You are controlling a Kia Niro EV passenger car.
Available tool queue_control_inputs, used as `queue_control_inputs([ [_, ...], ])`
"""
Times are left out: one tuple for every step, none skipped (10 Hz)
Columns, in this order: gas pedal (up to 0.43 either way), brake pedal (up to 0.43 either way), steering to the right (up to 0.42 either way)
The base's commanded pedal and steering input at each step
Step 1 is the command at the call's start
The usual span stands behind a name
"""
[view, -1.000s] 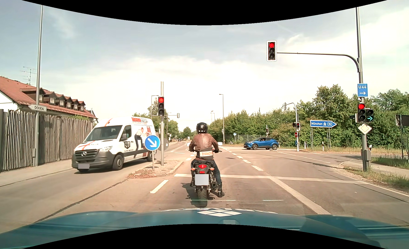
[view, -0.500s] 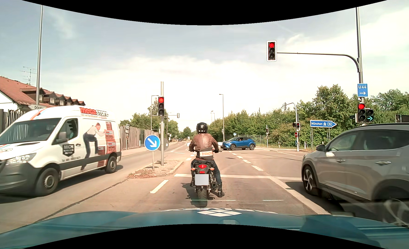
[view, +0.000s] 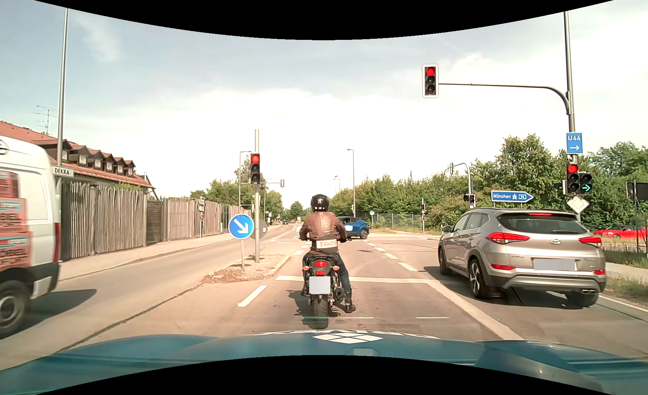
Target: Follow the waypoints while adhering to traffic rules and regulations
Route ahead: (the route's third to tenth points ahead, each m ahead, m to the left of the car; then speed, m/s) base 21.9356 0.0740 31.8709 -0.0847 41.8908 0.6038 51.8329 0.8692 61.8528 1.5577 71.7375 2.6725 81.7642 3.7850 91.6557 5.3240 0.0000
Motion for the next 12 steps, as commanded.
queue_control_inputs([
  [0.0,0.323,-0.009],
  [0.0,0.323,-0.009],
  [0.0,0.323,-0.009],
  [0.0,0.323,-0.009],
  [0.0,0.323,-0.009],
  [0.0,0.323,-0.009],
  [0.0,0.323,-0.009],
  [0.0,0.323,-0.009],
  [0.0,0.323,-0.009],
  [0.0,0.323,-0.009],
  [0.0,0.323,-0.009],
  [0.0,0.323,-0.009],
])
